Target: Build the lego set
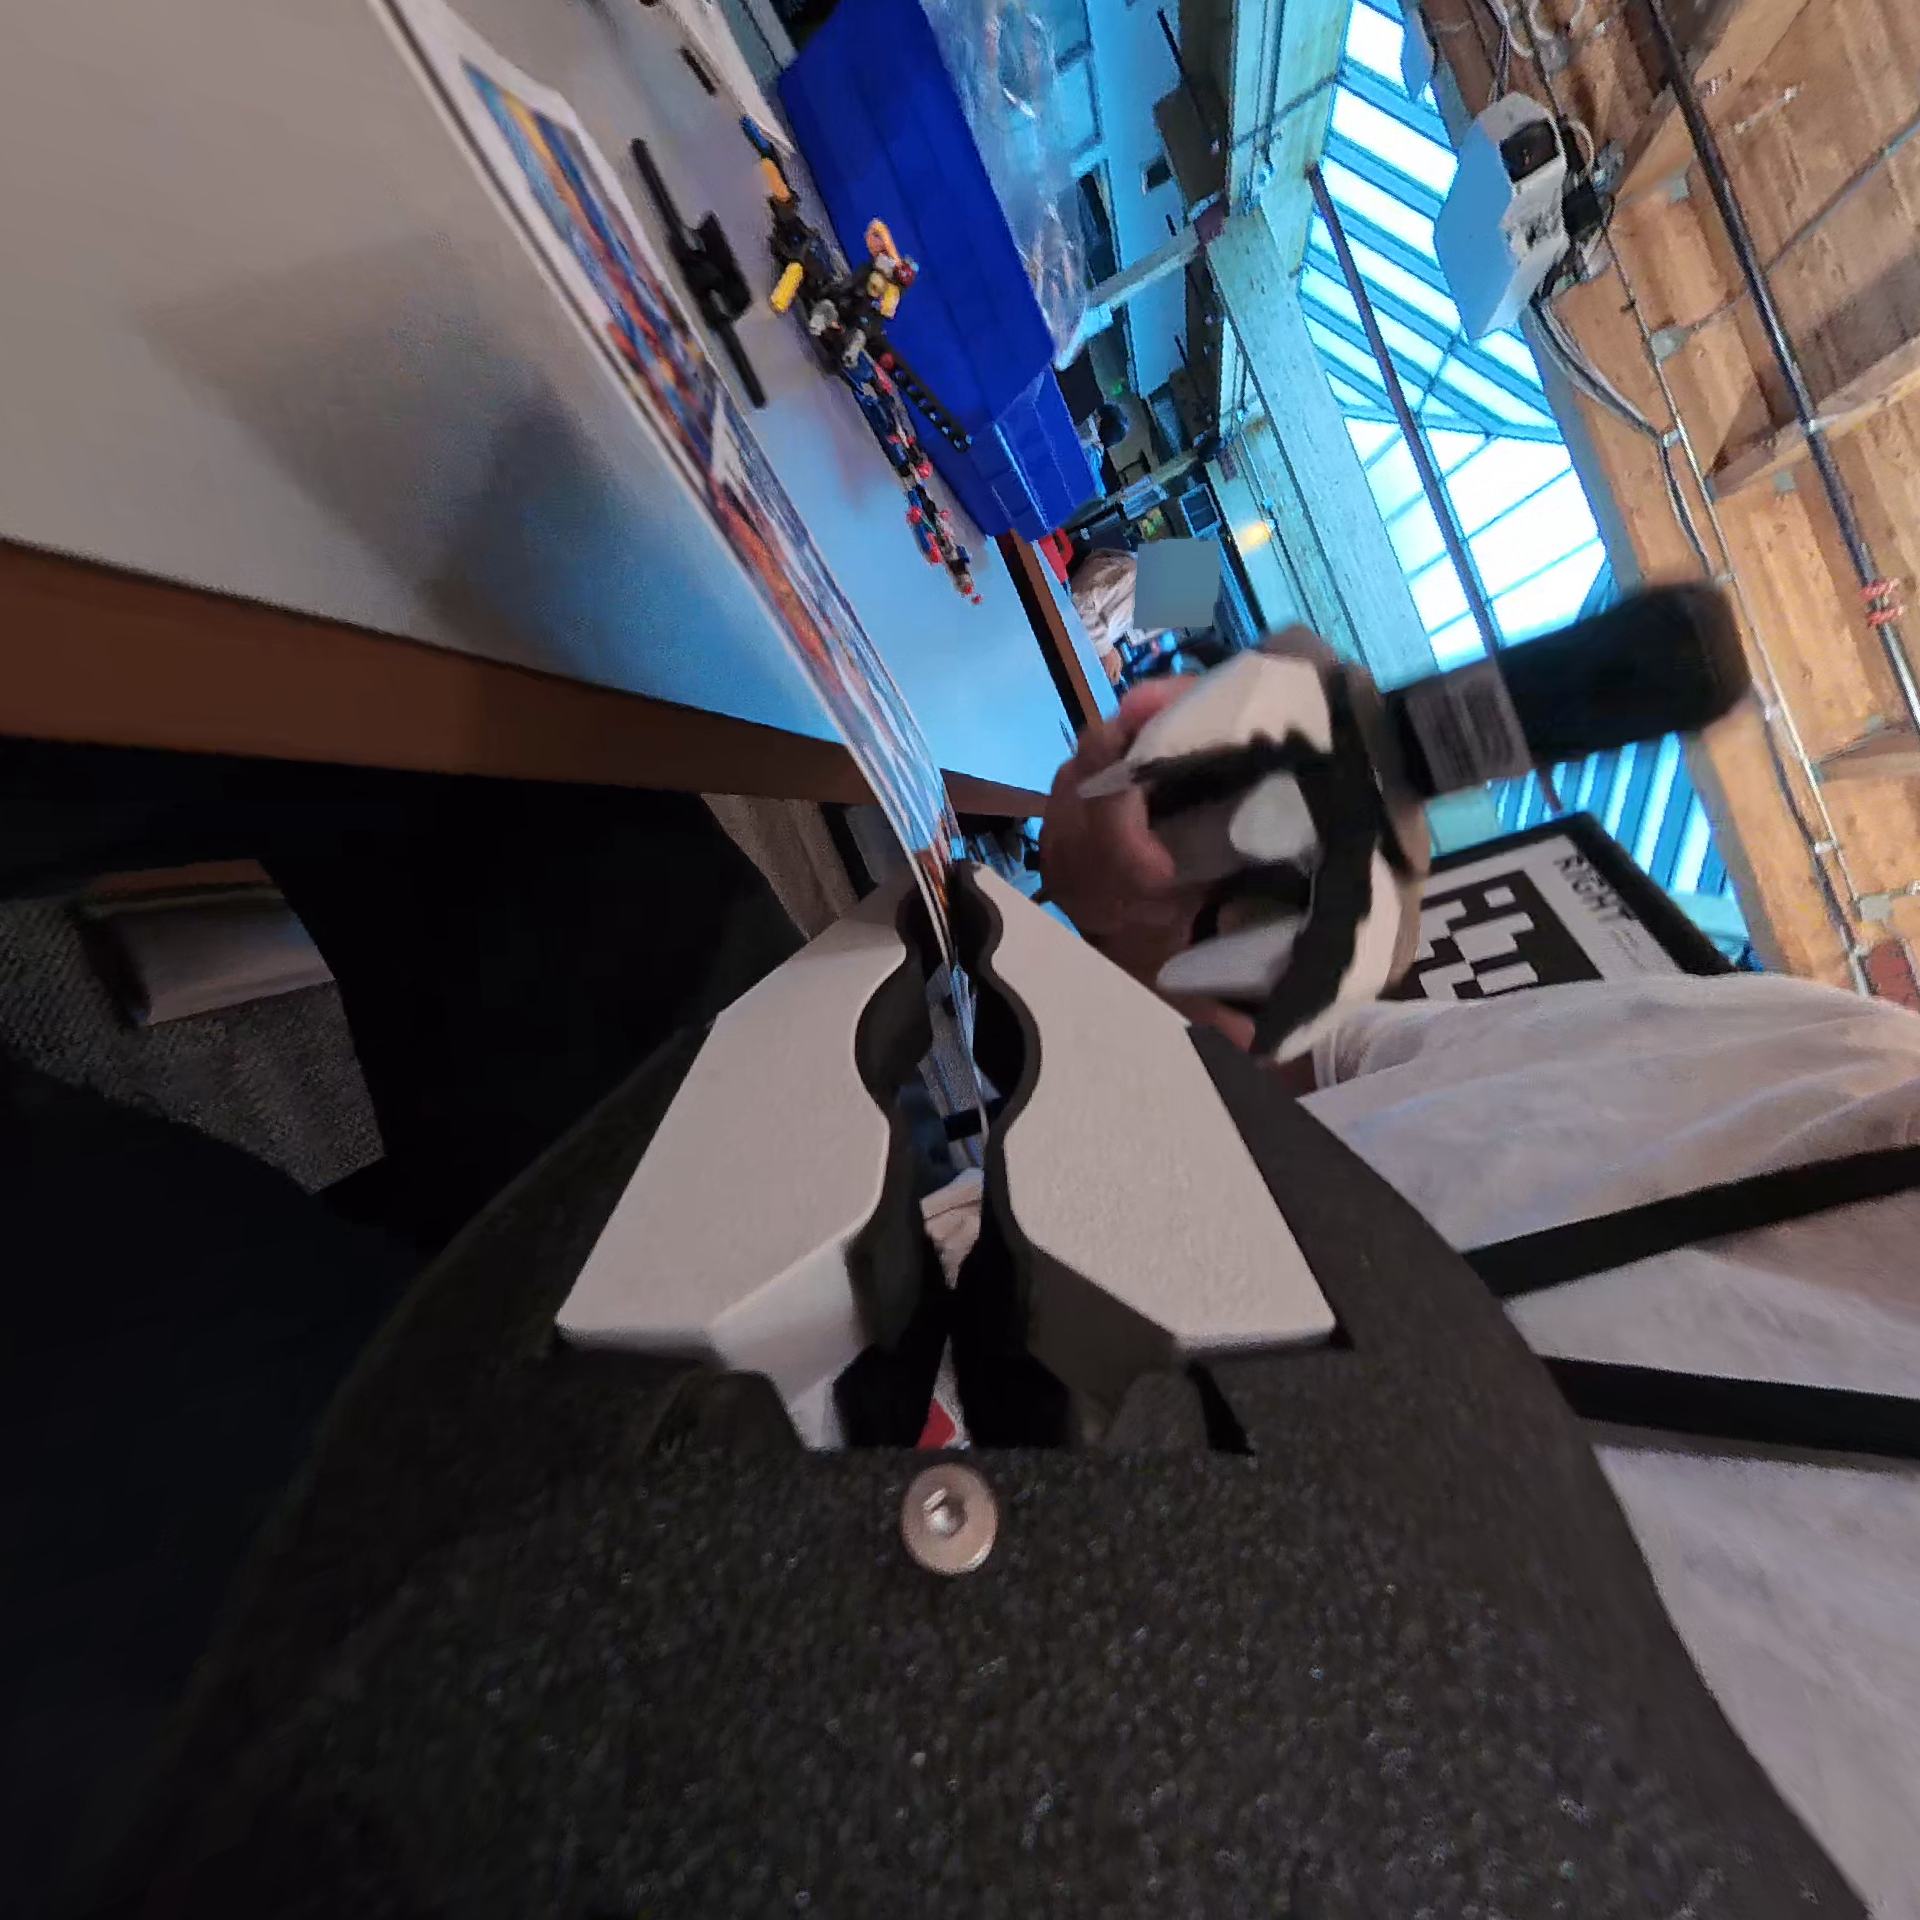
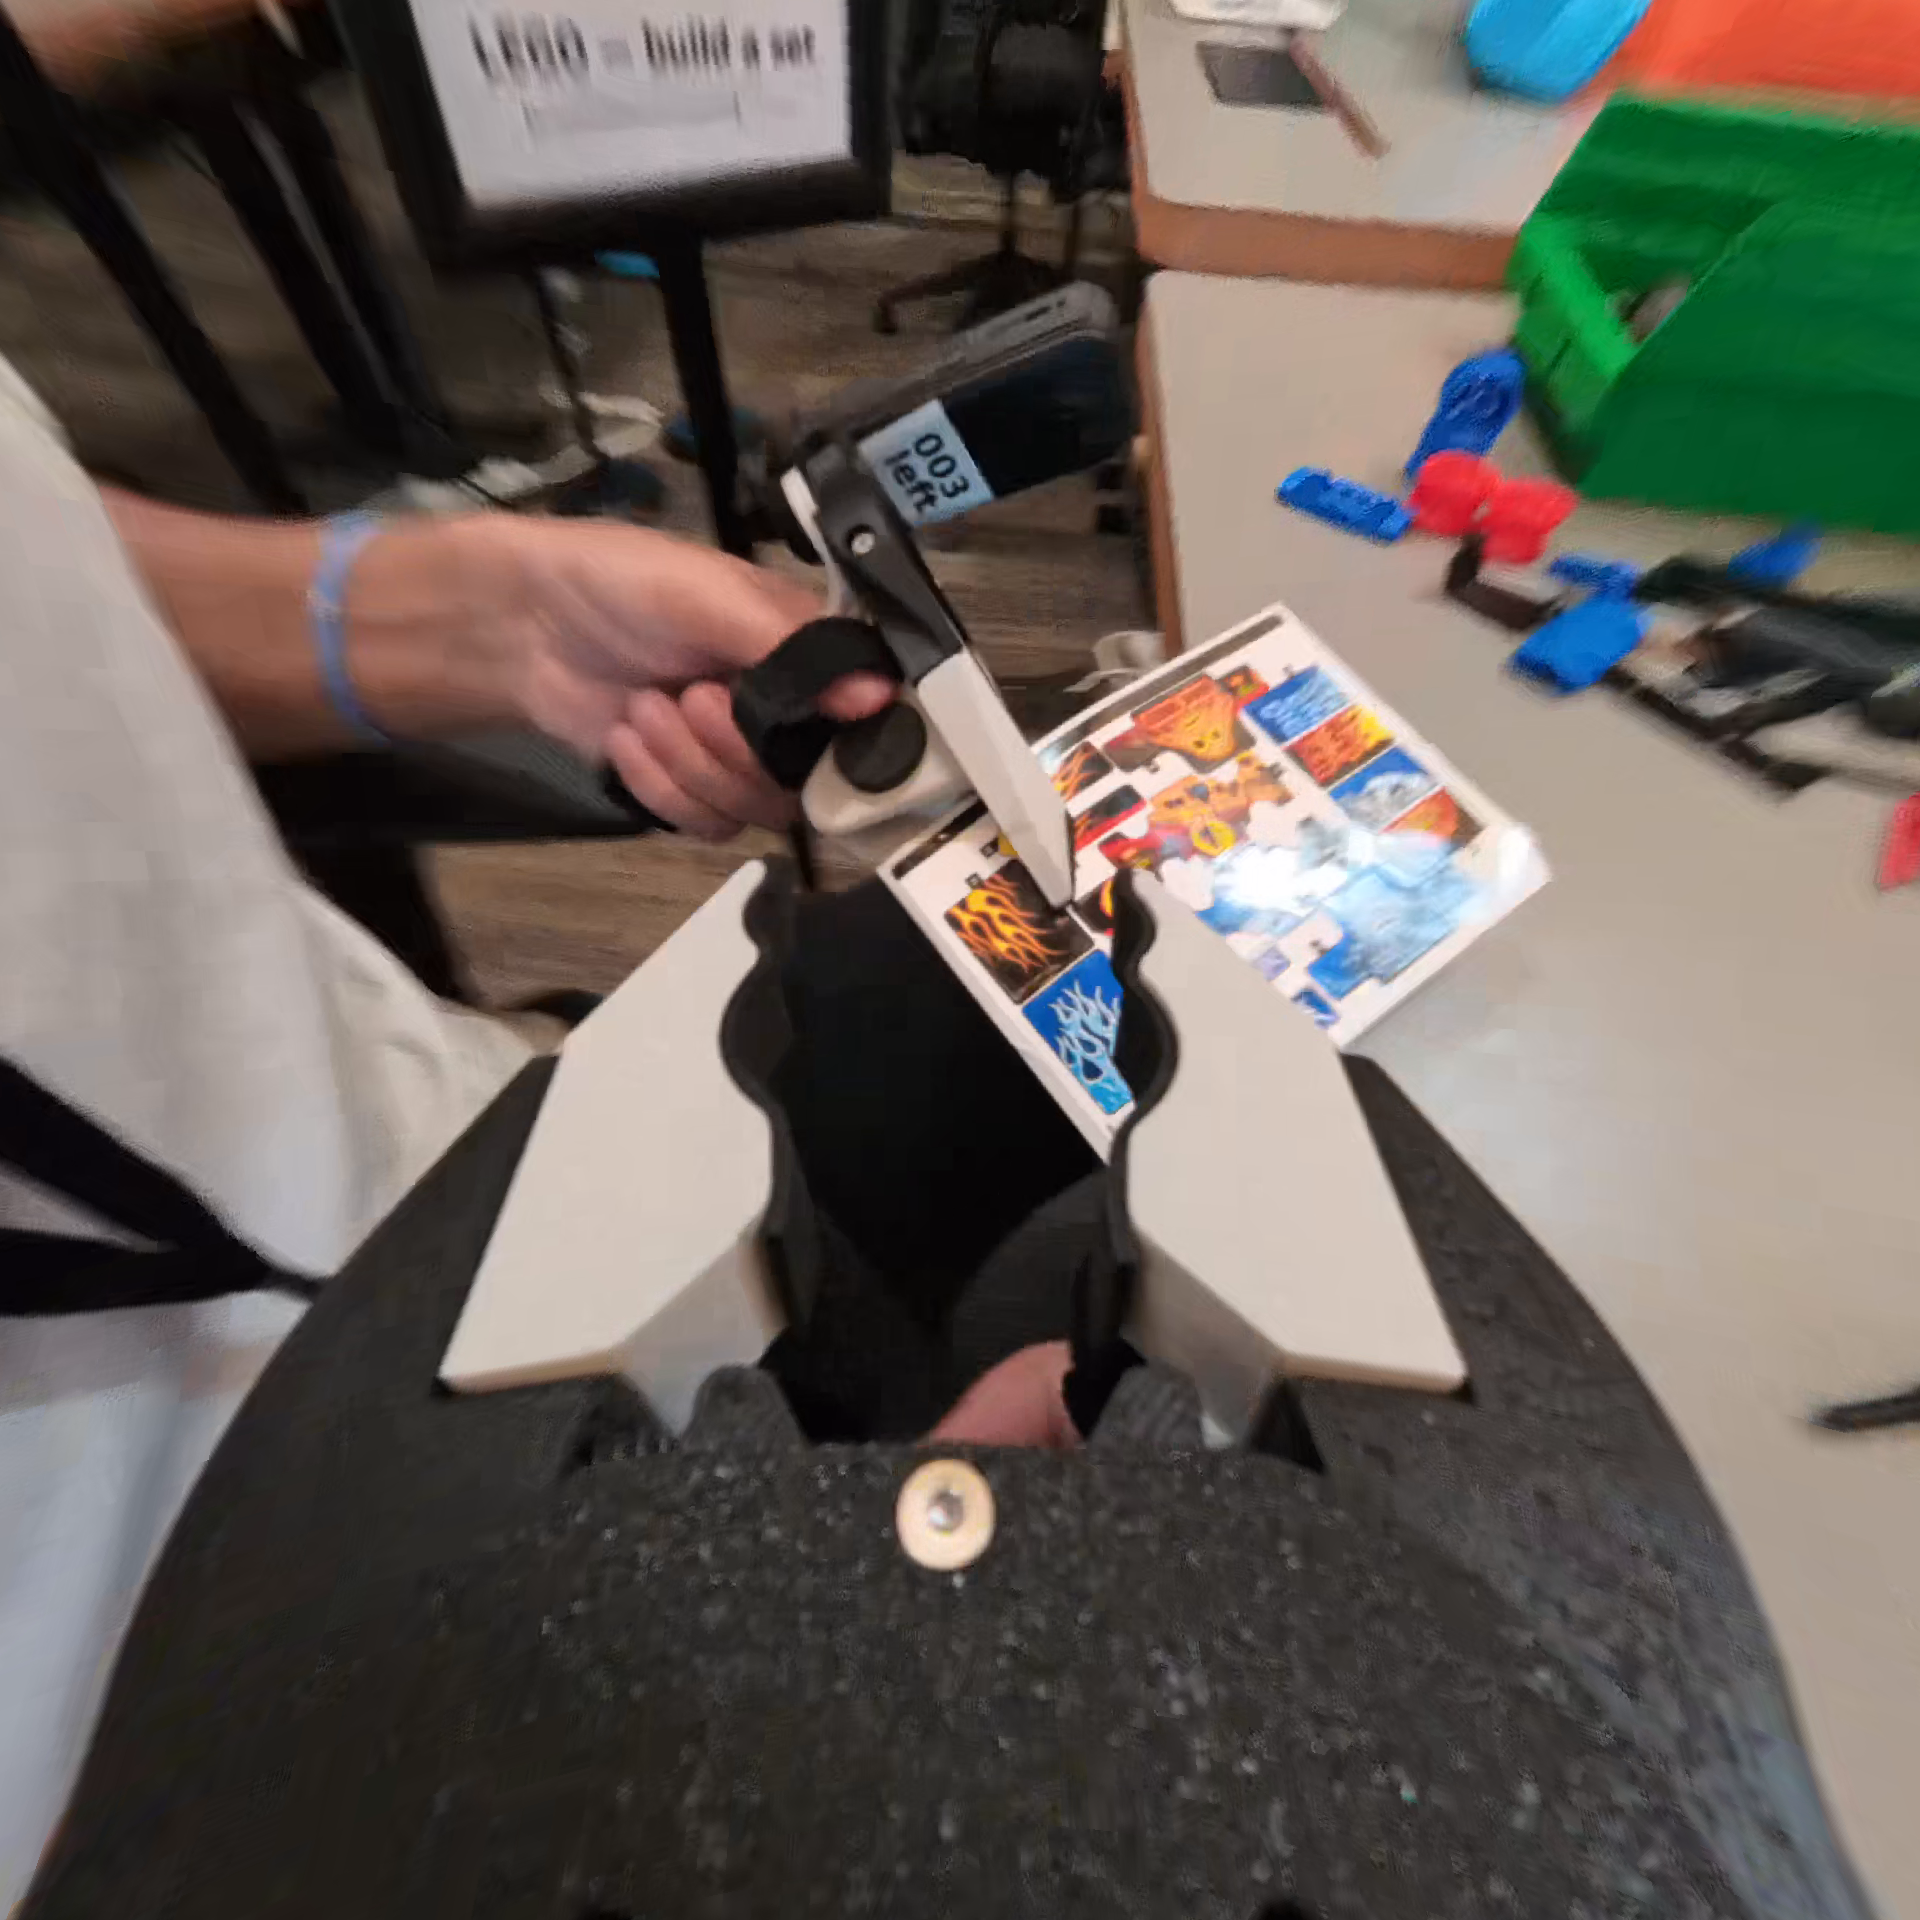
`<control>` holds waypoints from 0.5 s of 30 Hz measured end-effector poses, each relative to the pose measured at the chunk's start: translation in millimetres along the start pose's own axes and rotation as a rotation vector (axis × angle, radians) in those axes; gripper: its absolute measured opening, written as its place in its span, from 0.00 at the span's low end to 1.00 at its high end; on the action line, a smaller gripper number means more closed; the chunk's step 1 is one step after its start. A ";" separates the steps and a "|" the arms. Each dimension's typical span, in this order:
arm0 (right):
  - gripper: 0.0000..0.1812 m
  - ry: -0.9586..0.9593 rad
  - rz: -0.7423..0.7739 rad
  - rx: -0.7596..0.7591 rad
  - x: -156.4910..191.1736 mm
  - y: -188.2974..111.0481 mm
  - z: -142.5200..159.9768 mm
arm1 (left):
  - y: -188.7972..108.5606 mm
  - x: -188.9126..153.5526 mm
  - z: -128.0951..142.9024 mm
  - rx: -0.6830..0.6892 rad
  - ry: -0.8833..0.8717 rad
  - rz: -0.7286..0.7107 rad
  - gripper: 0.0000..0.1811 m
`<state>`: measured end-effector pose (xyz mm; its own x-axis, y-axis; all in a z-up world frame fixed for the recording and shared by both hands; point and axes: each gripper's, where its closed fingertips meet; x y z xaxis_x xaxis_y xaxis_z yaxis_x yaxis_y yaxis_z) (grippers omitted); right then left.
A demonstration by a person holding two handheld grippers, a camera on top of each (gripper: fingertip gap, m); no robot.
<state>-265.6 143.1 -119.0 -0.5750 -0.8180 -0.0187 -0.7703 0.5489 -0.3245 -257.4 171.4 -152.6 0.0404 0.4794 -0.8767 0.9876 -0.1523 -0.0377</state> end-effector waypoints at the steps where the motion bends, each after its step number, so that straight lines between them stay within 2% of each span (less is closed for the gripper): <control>1: 0.30 0.107 -0.082 -0.013 1.6 -4.8 -3.5 | 1.0 -3.0 1.6 0.017 0.022 0.009 0.00; 3: 0.26 0.245 -0.255 -0.046 7.7 -13.8 -10.4 | 3.3 -7.5 5.2 0.052 0.073 0.023 0.00; 8: 0.27 0.233 -0.196 0.006 -14.1 -13.2 3.1 | 5.2 -18.5 11.3 0.109 0.191 0.067 0.00; 15: 0.24 0.318 -0.279 -0.011 -1.8 -6.1 15.0 | 11.4 -36.3 13.7 0.125 0.221 0.163 0.00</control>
<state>-255.7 138.6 -131.1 -0.3992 -0.8425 0.3617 -0.9104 0.3173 -0.2656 -249.6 140.4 -127.8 0.2429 0.6144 -0.7507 0.9395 -0.3418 0.0243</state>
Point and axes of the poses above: each gripper's, where its closed fingertips meet, y out along the fingers, z out of its underside, x = y × z across the jaws, and after that the axes turned 4 degrees about -x, right-handed
